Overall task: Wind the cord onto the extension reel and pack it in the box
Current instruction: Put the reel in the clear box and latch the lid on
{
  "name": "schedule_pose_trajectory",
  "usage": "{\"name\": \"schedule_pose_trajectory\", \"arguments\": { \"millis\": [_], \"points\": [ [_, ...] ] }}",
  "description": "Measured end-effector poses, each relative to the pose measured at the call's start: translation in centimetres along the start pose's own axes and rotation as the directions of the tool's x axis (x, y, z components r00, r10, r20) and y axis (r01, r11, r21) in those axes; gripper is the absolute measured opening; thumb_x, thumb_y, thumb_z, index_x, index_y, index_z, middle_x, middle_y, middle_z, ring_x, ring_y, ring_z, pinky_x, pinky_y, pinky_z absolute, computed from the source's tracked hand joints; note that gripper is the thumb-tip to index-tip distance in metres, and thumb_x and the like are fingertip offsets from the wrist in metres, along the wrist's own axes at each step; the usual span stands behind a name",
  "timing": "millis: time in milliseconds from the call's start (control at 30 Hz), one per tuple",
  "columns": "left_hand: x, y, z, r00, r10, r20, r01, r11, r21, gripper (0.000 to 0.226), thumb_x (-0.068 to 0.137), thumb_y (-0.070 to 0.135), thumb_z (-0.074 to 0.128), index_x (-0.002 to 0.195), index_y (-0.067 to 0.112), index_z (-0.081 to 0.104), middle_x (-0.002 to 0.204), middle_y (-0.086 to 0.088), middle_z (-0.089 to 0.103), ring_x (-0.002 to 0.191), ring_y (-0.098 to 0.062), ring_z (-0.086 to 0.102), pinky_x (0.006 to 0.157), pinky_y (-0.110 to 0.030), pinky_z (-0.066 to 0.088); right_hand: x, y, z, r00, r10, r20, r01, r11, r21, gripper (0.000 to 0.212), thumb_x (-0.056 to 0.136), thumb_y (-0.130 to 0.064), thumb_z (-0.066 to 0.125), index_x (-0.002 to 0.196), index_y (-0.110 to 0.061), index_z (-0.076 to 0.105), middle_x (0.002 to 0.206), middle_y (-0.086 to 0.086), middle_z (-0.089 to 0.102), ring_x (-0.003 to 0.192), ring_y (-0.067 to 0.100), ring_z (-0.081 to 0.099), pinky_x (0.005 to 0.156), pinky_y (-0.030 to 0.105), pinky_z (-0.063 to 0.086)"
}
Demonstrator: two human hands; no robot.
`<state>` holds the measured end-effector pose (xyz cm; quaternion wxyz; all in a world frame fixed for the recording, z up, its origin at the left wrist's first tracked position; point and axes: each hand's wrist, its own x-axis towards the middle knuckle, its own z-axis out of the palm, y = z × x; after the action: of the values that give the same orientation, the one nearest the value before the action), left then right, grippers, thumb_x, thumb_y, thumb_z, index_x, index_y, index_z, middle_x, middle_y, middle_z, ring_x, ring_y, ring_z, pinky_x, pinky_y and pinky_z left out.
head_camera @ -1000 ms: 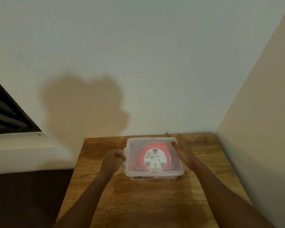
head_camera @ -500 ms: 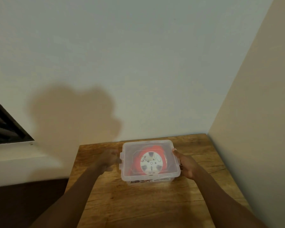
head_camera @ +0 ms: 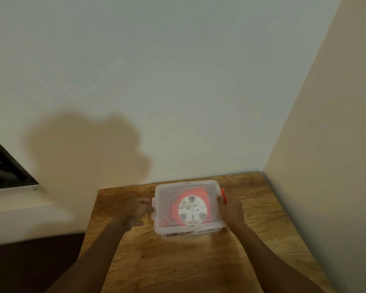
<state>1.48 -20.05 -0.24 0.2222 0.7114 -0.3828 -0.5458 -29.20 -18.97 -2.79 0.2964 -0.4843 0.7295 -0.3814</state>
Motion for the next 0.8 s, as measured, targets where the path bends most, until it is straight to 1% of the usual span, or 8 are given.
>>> {"name": "schedule_pose_trajectory", "arguments": {
  "millis": [133, 233, 300, 367, 433, 500, 633, 800],
  "points": [
    [-0.4, -0.5, 0.1, 1.0, -0.017, -0.026, 0.016, 0.999, -0.029, 0.05, 0.089, 0.013, 0.078, 0.136, 0.012, 0.061, 0.141, -0.014, 0.058, 0.122, -0.031, 0.055, 0.091, -0.049, 0.054, -0.5, -0.4, 0.4, 0.998, -0.021, -0.054, 0.021, 1.0, 0.0, 0.036, 0.101, -0.024, 0.05, 0.133, -0.012, 0.058, 0.118, 0.008, 0.067, 0.101, 0.021, 0.064, 0.082, 0.036, 0.056],
    [-1.0, -1.6, 0.3, 0.999, -0.044, -0.008, 0.044, 0.996, -0.082, 0.032, 0.092, 0.024, 0.076, 0.12, 0.017, 0.064, 0.145, -0.013, 0.057, 0.125, -0.033, 0.054, 0.096, -0.051, 0.053, -1.0, 0.1, 0.3, 0.998, -0.058, 0.013, 0.056, 0.993, 0.103, 0.037, 0.1, -0.022, 0.051, 0.136, -0.019, 0.054, 0.113, 0.001, 0.066, 0.098, 0.02, 0.065, 0.074, 0.029, 0.056],
    [-1.5, -2.8, 0.7, 0.995, -0.08, 0.058, 0.088, 0.986, -0.141, 0.048, 0.091, 0.039, 0.075, 0.132, 0.018, 0.059, 0.146, -0.011, 0.056, 0.127, -0.034, 0.054, 0.1, -0.051, 0.051, -1.6, 0.7, 0.3, 0.998, -0.03, 0.06, 0.013, 0.965, 0.262, 0.048, 0.095, -0.021, 0.06, 0.141, -0.027, 0.047, 0.118, -0.005, 0.063, 0.102, 0.019, 0.065, 0.077, 0.036, 0.06],
    [-1.9, -3.9, 1.2, 0.984, -0.117, 0.136, 0.147, 0.958, -0.244, 0.067, 0.089, 0.052, 0.071, 0.143, 0.017, 0.052, 0.14, -0.012, 0.059, 0.125, -0.034, 0.058, 0.097, -0.049, 0.051, -2.5, 1.3, 0.7, 0.997, 0.012, 0.07, -0.037, 0.932, 0.36, 0.051, 0.09, -0.021, 0.067, 0.136, -0.033, 0.05, 0.116, -0.005, 0.064, 0.1, 0.018, 0.065, 0.074, 0.041, 0.062],
    [-2.0, -4.7, 1.8, 0.971, -0.116, 0.211, 0.192, 0.899, -0.393, 0.073, 0.088, 0.064, 0.065, 0.142, 0.015, 0.054, 0.134, -0.014, 0.064, 0.12, -0.033, 0.062, 0.099, -0.05, 0.051, -3.1, 1.8, 1.2, 0.995, 0.077, 0.067, -0.099, 0.892, 0.441, 0.049, 0.089, -0.021, 0.069, 0.134, -0.03, 0.052, 0.115, -0.002, 0.064, 0.097, 0.019, 0.067, 0.069, 0.039, 0.062],
    [-1.8, -4.8, 2.1, 0.971, -0.086, 0.222, 0.197, 0.814, -0.547, 0.079, 0.09, 0.07, 0.057, 0.144, 0.012, 0.053, 0.139, -0.017, 0.063, 0.122, -0.036, 0.062, 0.102, -0.051, 0.051, -3.3, 2.2, 1.4, 0.99, 0.116, 0.077, -0.139, 0.869, 0.476, 0.048, 0.09, -0.021, 0.069, 0.135, -0.024, 0.053, 0.115, 0.002, 0.065, 0.095, 0.022, 0.068, 0.069, 0.041, 0.062],
    [-1.5, -4.2, 1.8, 0.977, -0.106, 0.184, 0.202, 0.726, -0.657, 0.089, 0.091, 0.074, 0.049, 0.148, 0.005, 0.047, 0.146, -0.022, 0.057, 0.118, -0.037, 0.063, 0.084, -0.046, 0.056, -3.4, 2.3, 1.2, 0.989, 0.097, 0.11, -0.138, 0.871, 0.471, 0.045, 0.091, -0.024, 0.067, 0.134, -0.019, 0.054, 0.115, 0.007, 0.067, 0.095, 0.026, 0.069, 0.072, 0.049, 0.061],
    [-1.3, -4.6, 1.2, 0.999, -0.025, 0.041, 0.047, 0.674, -0.737, 0.061, 0.1, 0.054, 0.053, 0.141, 0.009, 0.055, 0.141, -0.012, 0.061, 0.122, -0.032, 0.061, 0.097, -0.046, 0.051, -3.4, 2.5, 1.2, 0.989, 0.099, 0.112, -0.139, 0.88, 0.455, 0.044, 0.092, -0.025, 0.066, 0.134, -0.018, 0.053, 0.114, 0.006, 0.067, 0.093, 0.027, 0.07, 0.072, 0.05, 0.061]
  ]
}}
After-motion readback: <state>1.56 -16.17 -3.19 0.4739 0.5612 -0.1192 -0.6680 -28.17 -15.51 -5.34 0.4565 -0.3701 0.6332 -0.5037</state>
